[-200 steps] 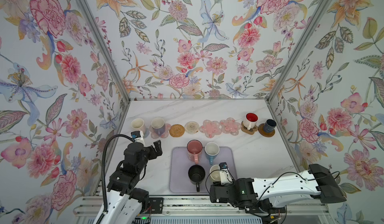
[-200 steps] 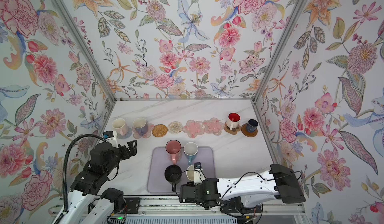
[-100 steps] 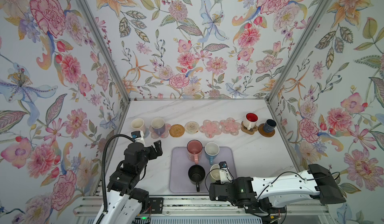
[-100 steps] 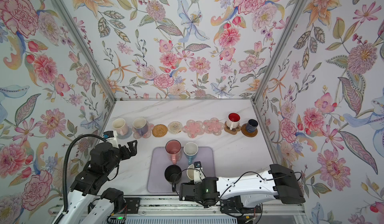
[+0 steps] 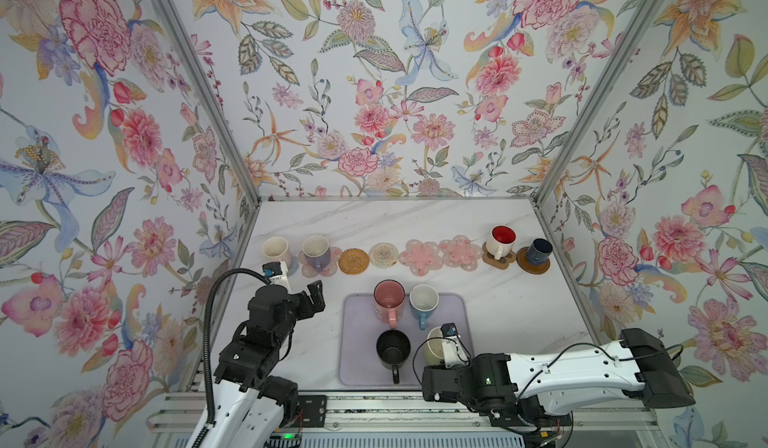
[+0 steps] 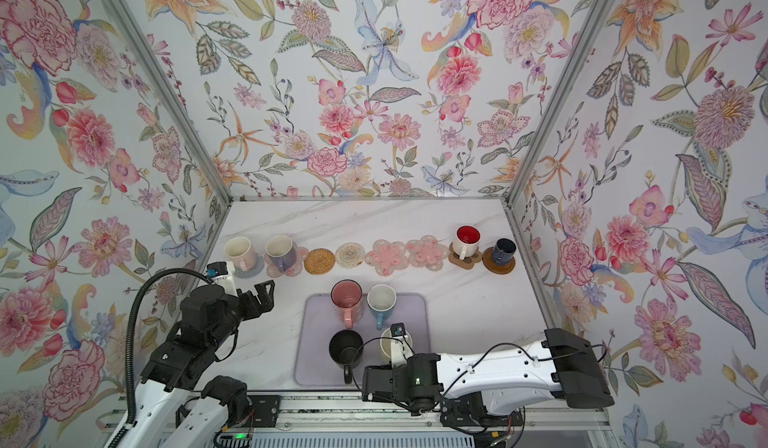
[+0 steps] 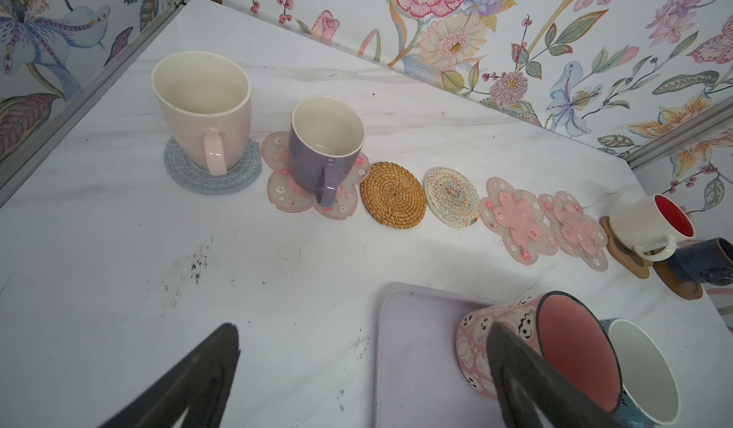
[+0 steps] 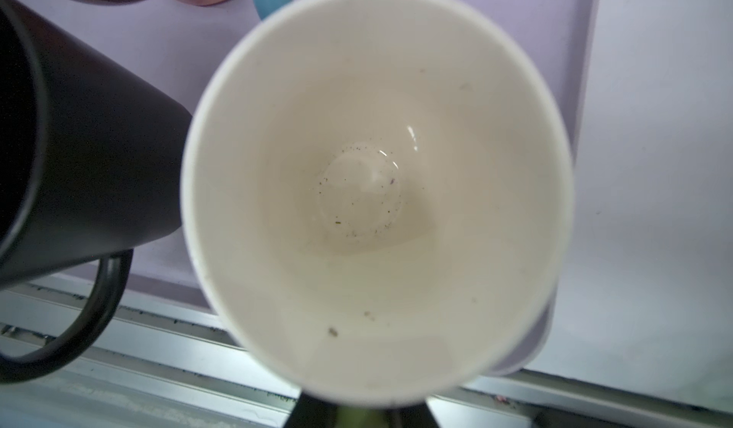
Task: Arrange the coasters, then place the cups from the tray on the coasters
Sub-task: 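Lift the green-handled mug off the tray with the right gripper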
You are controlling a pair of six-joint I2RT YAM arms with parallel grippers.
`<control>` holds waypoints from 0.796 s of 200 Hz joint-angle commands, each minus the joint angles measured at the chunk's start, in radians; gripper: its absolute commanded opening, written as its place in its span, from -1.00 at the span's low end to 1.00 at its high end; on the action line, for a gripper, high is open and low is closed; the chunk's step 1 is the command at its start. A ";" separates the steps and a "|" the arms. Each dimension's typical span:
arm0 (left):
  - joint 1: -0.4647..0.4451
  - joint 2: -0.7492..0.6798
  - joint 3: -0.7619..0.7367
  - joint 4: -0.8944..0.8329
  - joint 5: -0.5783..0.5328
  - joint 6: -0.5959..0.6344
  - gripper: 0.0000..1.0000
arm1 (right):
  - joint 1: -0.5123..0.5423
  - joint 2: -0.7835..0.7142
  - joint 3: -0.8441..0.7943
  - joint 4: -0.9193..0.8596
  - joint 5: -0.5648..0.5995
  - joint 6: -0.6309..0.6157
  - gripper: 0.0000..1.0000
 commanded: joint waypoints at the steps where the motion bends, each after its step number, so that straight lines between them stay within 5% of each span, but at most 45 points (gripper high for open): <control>1: -0.008 -0.010 -0.016 0.015 -0.010 -0.006 0.98 | 0.001 -0.047 0.012 -0.056 0.041 0.010 -1.00; 82: -0.008 -0.012 -0.018 0.015 -0.013 -0.006 0.98 | -0.114 -0.268 0.021 -0.197 0.061 -0.051 -1.00; 159: -0.013 -0.027 -0.020 0.015 -0.019 -0.006 0.98 | -0.688 -0.361 0.147 -0.168 -0.063 -0.590 -1.00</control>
